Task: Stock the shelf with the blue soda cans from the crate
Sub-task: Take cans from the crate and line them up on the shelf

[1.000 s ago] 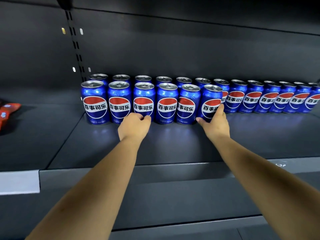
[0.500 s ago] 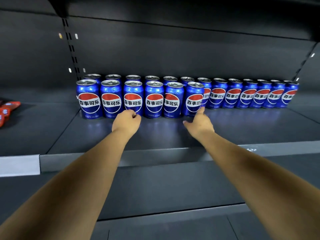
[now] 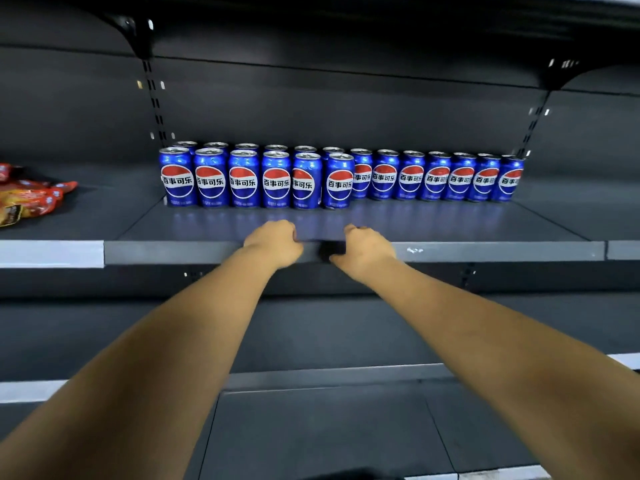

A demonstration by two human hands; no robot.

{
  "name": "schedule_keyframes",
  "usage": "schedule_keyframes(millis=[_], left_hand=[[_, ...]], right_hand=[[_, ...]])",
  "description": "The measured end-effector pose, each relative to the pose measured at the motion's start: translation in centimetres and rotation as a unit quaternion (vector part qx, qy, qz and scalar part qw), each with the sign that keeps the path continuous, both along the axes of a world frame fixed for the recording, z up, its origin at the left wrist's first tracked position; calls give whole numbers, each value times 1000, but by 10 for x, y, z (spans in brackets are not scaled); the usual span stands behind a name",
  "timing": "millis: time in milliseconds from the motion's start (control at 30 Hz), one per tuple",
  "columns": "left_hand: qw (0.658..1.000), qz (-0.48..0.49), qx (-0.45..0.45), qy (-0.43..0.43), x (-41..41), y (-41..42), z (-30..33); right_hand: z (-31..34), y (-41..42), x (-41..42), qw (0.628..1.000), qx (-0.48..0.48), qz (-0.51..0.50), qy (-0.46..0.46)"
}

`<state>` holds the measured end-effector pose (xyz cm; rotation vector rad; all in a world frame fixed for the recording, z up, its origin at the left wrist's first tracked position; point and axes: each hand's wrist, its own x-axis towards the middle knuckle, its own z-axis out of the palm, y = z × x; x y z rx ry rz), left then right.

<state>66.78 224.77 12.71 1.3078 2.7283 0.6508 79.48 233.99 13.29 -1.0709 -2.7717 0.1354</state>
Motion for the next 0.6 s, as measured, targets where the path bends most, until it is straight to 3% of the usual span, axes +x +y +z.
schedule_keyframes(millis=[267,600], left_hand=[[998,20,-54,20,73,-25,-31],[982,-61,-131,-122,101,-64,-99]], right_hand=[[-32,-30,60,997,14,38,-61],[-99,-55,94,979,0,53,-197]])
